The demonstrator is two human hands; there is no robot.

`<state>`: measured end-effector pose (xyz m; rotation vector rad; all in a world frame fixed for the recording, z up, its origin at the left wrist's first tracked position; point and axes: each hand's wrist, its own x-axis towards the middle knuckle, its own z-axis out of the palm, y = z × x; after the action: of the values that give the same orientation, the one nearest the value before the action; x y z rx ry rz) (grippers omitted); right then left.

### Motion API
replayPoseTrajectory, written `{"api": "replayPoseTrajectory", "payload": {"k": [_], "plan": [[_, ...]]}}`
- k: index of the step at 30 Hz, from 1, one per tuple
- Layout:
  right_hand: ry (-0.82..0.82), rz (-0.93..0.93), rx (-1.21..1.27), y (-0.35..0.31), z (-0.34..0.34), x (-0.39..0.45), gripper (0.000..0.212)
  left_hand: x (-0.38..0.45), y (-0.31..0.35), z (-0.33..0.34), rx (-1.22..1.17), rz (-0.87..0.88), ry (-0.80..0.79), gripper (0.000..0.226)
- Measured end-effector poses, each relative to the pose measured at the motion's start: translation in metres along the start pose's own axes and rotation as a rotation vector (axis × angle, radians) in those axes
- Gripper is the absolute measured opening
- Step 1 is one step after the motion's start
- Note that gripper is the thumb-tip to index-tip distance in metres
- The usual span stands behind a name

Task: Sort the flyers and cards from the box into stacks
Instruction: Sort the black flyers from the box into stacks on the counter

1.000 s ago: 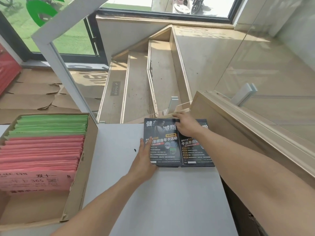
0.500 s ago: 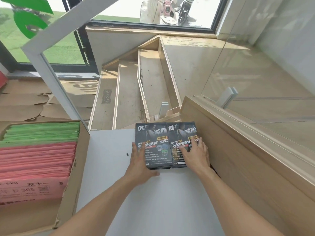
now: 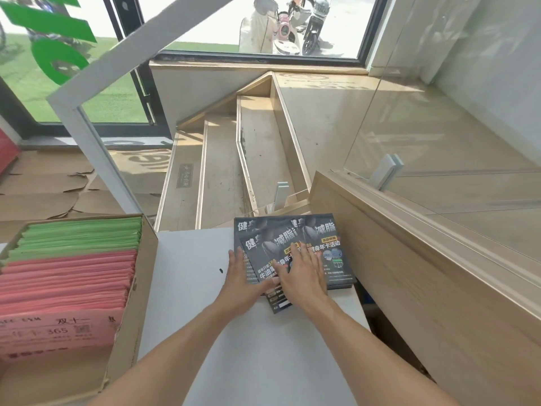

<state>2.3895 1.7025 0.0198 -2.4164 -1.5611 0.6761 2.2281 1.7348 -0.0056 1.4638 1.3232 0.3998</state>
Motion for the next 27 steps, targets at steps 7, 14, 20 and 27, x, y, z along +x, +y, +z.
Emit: {"api": "replayPoseTrajectory", "payload": {"k": [7, 14, 20, 27], "plan": [[-0.066, -0.054, 0.151, -0.025, 0.005, -0.006, 0.065, -0.001, 0.003, -0.011, -0.275, -0.089, 0.050, 0.096], [-0.051, 0.100, 0.373, -0.016, -0.011, 0.007, 0.068, 0.003, 0.013, -0.007, -0.341, 0.008, 0.247, 0.066], [-0.016, 0.047, 0.393, -0.002, -0.017, 0.007, 0.058, 0.018, 0.026, -0.018, -0.328, -0.038, 0.436, 0.054], [0.021, -0.026, 0.383, 0.013, -0.024, 0.006, 0.053, 0.043, 0.036, -0.038, -0.156, -0.037, 0.292, 0.067]]}}
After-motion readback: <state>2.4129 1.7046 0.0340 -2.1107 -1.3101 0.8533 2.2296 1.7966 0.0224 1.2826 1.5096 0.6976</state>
